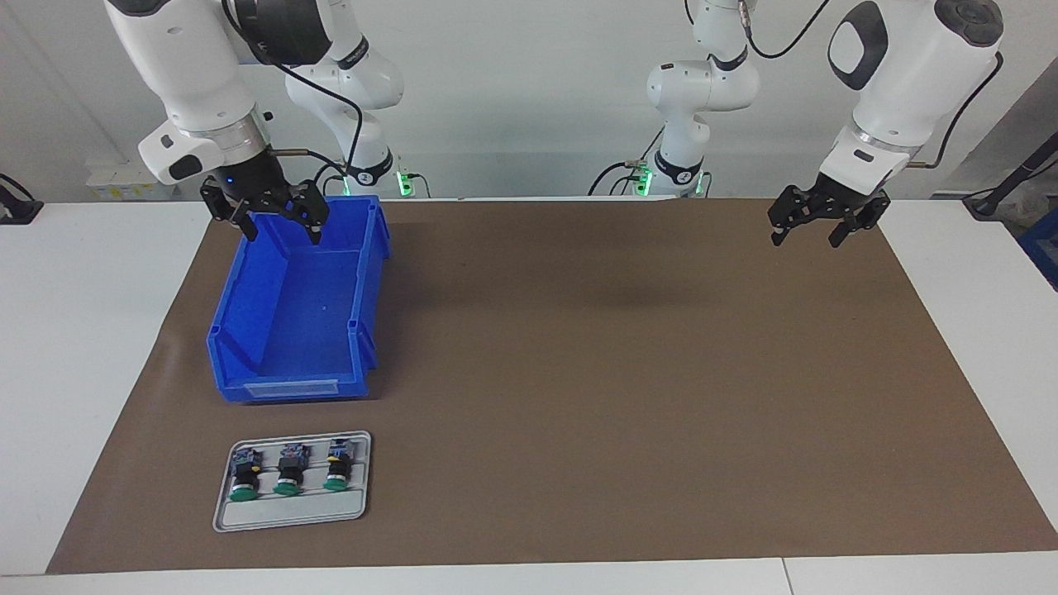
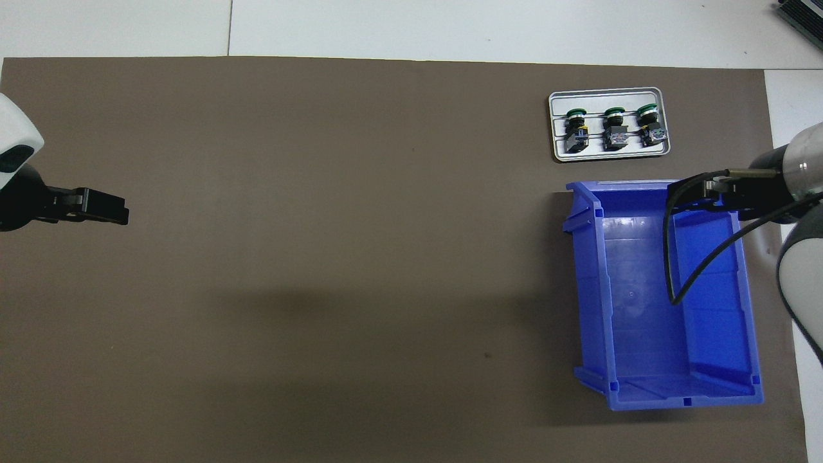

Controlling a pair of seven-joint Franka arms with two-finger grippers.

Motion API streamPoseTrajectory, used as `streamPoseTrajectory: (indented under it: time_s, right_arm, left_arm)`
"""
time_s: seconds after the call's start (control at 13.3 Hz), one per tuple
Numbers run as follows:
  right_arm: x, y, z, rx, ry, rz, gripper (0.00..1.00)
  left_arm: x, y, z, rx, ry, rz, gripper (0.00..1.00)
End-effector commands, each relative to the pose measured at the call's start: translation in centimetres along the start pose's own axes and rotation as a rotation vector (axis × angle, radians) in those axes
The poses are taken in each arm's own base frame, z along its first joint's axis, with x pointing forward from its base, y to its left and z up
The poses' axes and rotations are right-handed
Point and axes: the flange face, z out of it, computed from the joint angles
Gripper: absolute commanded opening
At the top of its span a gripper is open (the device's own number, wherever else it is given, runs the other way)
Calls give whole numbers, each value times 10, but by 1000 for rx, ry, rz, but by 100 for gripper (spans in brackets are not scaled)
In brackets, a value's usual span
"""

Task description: Place and press button with both arms

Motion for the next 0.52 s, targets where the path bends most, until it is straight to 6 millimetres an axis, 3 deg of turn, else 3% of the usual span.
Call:
streamPoseTrajectory:
  time_s: [0.0, 0.45]
  right_arm:
    - [-6, 5, 1, 14, -1, -16, 100]
    - [-5, 4, -1, 16, 7, -5, 100]
  left_arm:
    - [-5, -2, -2, 16, 2, -4, 100]
    - [-5, -2, -2, 16, 2, -4, 100]
